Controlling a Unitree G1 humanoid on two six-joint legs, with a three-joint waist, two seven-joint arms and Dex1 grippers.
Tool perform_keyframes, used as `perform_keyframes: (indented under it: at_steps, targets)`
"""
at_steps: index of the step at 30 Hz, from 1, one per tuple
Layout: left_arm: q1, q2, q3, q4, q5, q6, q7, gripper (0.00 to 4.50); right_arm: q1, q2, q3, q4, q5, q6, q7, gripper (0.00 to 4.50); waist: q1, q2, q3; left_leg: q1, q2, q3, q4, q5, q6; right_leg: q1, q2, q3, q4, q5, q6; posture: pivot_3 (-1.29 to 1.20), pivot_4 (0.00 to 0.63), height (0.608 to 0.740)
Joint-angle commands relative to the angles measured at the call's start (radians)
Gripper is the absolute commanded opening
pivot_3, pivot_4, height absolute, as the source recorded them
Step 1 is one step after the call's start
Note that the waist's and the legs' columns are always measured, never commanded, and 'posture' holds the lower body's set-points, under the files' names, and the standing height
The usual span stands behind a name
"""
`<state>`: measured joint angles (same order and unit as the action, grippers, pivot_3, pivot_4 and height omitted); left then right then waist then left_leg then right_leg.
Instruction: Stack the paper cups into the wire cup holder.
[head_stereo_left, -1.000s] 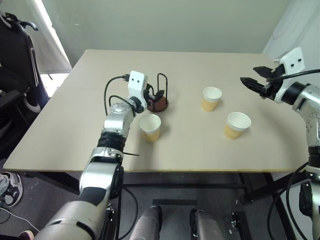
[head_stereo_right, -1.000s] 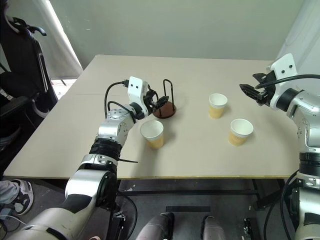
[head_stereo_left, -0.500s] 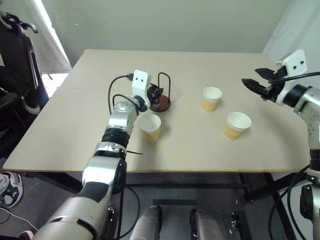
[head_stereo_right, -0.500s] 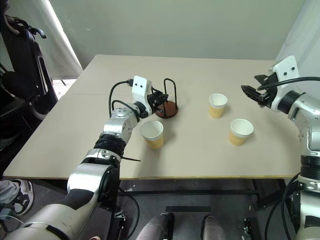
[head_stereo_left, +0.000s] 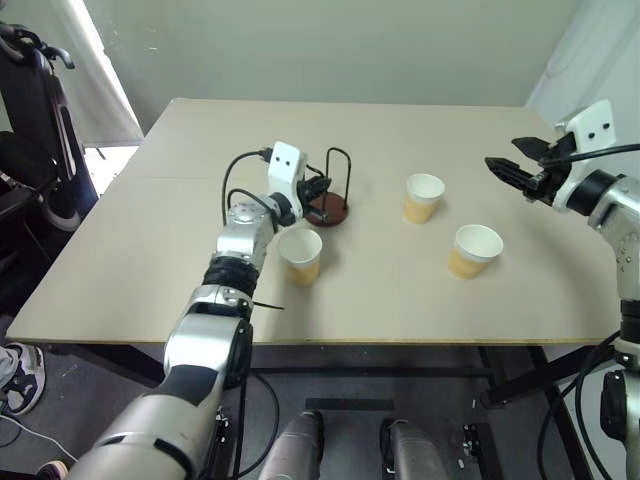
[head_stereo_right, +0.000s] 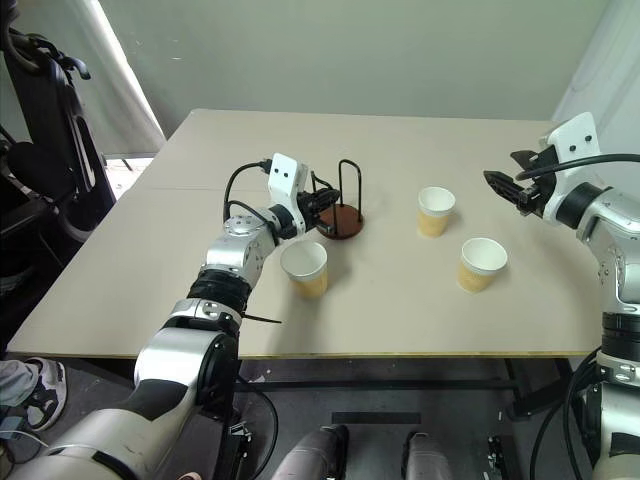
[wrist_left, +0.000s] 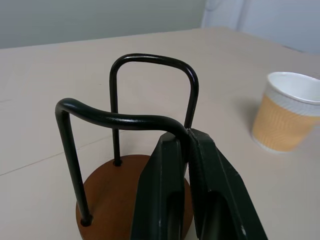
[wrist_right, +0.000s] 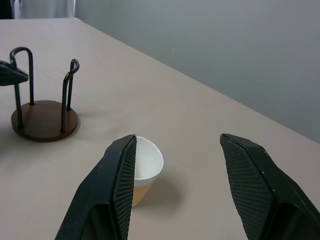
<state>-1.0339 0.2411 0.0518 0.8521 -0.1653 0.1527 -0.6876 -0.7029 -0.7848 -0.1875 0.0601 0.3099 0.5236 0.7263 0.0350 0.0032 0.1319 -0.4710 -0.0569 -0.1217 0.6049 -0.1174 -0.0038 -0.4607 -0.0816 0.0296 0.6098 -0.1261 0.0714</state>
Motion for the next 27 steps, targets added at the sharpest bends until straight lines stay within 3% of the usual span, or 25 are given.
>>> perform_keyframes:
  at_steps: [1, 5, 12, 27]
  targets:
    - [0.015, 0.022, -0.032, -0.152, -0.036, 0.060, -0.132, 0.03, -0.009, -0.021, -0.044, -0.043, 0.014, -0.005, -0.010, 2.65, 0.000, 0.000, 0.000, 0.000, 0.000, 0.000, 0.000, 0.000, 0.000, 0.000, 0.000, 0.000, 0.000, 0.000, 0.000, 0.00, 0.150, 0.740]
    - [0.060, 0.060, -0.083, -0.297, -0.061, 0.150, -0.278, 0.03, -0.006, -0.026, -0.044, -0.051, 0.019, 0.000, -0.007, 2.65, 0.000, 0.000, 0.000, -0.001, 0.000, 0.000, 0.001, -0.001, 0.001, 0.000, 0.000, 0.000, 0.000, 0.001, -0.002, 0.00, 0.150, 0.740]
    - [0.100, 0.105, -0.125, -0.422, -0.083, 0.224, -0.390, 0.03, -0.008, -0.039, -0.048, -0.048, 0.019, 0.001, -0.002, 2.65, 0.000, 0.000, 0.000, 0.000, 0.000, -0.001, 0.002, -0.001, 0.001, 0.000, 0.000, 0.000, 0.000, 0.001, -0.002, 0.00, 0.150, 0.740]
    - [0.127, 0.026, -0.114, -0.392, -0.126, 0.173, -0.401, 0.03, -0.010, -0.048, -0.047, -0.048, 0.018, -0.001, -0.006, 2.65, 0.000, 0.000, 0.000, 0.000, 0.000, 0.000, 0.002, -0.001, 0.001, 0.001, -0.002, 0.000, 0.000, 0.000, 0.001, 0.00, 0.150, 0.740]
